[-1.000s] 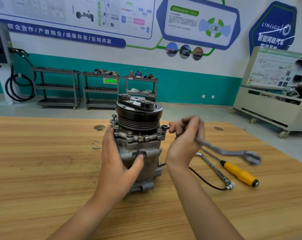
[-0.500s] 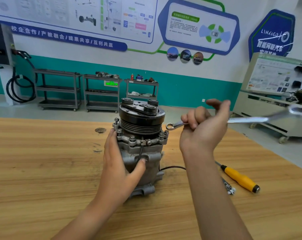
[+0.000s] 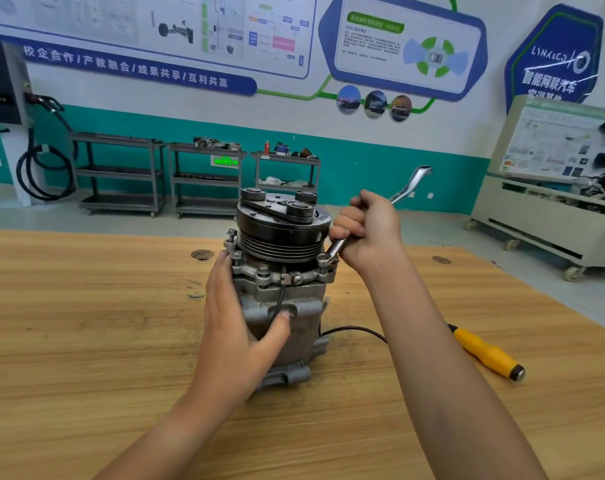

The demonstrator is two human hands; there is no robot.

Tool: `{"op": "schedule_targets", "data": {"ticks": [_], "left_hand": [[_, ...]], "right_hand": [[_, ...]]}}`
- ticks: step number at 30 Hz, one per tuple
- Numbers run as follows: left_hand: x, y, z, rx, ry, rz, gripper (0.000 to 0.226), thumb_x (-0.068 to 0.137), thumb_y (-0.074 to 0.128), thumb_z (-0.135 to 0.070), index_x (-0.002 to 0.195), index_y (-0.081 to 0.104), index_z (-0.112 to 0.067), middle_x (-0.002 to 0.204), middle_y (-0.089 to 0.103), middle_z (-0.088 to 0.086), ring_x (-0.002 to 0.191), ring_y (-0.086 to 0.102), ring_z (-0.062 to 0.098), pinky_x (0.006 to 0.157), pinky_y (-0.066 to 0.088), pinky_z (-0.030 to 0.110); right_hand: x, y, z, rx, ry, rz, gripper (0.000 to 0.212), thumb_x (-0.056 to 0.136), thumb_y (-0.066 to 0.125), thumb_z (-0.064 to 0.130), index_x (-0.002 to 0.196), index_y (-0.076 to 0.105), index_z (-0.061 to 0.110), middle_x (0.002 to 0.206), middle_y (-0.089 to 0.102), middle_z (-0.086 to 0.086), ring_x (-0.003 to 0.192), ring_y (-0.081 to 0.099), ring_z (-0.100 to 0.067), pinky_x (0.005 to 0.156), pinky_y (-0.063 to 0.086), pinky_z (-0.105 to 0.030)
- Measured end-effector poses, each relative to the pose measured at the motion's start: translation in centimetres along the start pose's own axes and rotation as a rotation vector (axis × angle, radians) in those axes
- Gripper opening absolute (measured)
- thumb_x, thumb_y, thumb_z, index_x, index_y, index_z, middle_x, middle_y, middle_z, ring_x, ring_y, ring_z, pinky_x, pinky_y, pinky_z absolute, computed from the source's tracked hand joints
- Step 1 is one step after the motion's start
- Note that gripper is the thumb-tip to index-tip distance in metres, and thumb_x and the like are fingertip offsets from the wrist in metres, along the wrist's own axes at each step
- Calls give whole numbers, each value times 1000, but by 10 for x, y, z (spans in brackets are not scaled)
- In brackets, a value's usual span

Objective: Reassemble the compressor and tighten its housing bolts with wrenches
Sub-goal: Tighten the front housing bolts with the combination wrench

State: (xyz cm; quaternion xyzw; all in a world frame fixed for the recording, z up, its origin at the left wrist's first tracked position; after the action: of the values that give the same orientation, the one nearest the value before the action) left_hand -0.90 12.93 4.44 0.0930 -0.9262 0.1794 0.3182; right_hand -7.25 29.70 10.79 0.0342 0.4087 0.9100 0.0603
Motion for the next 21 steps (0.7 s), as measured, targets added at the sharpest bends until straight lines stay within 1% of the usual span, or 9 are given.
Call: {"op": "schedule_targets", "data": {"ticks": [4, 7, 11, 13, 15, 17, 19, 20, 21], "left_hand": [[0, -1, -1, -14, 14, -8, 91, 77, 72, -18, 148, 14, -20, 152, 21, -3, 141, 18, 13, 116, 22, 43], [-1, 0, -1, -22, 11, -2, 90, 77, 70, -19, 147, 14, -22, 151, 21, -4, 141, 19, 13, 115, 23, 44], [0, 0, -2, -11, 18, -27, 90, 76, 69, -21, 146, 14, -25, 152, 20, -3, 141, 18, 12, 115, 21, 39], [0, -1, -2, -6, 22, -38, 90, 76, 71, -19, 145, 13, -25, 152, 21, -3, 140, 18, 11, 114, 19, 34], [1, -1, -4, -2, 32, -46, 91, 76, 71, -18, 143, 12, -29, 151, 21, -2, 140, 18, 11, 114, 19, 32], [0, -2, -5, 2, 37, -49, 91, 76, 72, -17, 143, 12, -29, 151, 21, 1, 140, 19, 13, 115, 21, 38], [0, -1, -3, -8, 12, -16, 90, 76, 73, -20, 145, 16, -22, 151, 22, 3, 140, 22, 18, 114, 26, 46], [-1, 0, -4, -26, 8, 6, 91, 76, 75, -26, 146, 17, -20, 150, 23, 2, 139, 24, 19, 112, 29, 47], [1, 1, -7, -47, -5, 19, 93, 74, 75, -40, 146, 18, -19, 149, 25, 2, 138, 27, 20, 110, 31, 48]], "right_hand": [[4, -2, -8, 36, 71, 28, 38, 101, 31, 20, 64, 34, 16, 32, 20, 8, 23, 18, -6, 28, 18, -12], [-5, -20, 0, 145, -55, -43, 35, 100, 31, 18, 64, 32, 17, 35, 20, 8, 26, 19, -7, 31, 23, -13], [-46, -39, 19, 112, -477, -135, 32, 99, 33, 15, 67, 35, 15, 40, 24, 7, 34, 27, -11, 40, 39, -19], [-74, -34, 22, -4, -726, -131, 35, 98, 35, 18, 64, 38, 16, 42, 29, 8, 39, 34, -12, 49, 45, -23], [-100, -22, 17, -171, -927, -88, 31, 93, 41, 23, 61, 41, 21, 46, 36, 10, 47, 40, -12, 56, 44, -21], [-116, -8, 9, -366, -1090, -34, 24, 88, 41, 25, 65, 44, 24, 54, 44, 10, 54, 44, -8, 58, 41, -17], [-129, 9, 1, -549, -1250, 22, 21, 89, 38, 20, 69, 45, 23, 59, 46, 11, 57, 43, -1, 57, 39, -13], [-136, 18, -2, -633, -1334, 45, 23, 89, 38, 16, 68, 46, 20, 60, 45, 10, 56, 43, -3, 55, 39, -15], [-140, 26, -7, -713, -1413, 58, 26, 89, 38, 12, 65, 47, 14, 59, 45, 7, 55, 42, -8, 52, 40, -22]]}}
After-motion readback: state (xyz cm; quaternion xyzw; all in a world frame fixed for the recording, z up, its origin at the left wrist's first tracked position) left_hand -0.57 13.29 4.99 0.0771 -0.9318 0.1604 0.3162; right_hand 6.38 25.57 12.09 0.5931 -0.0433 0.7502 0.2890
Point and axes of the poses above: each hand's wrist, its own x-axis towards the middle knuckle, its own y-axis out of the palm, z = x × y, the point moved 10 cm from there along x, towards the middle knuckle
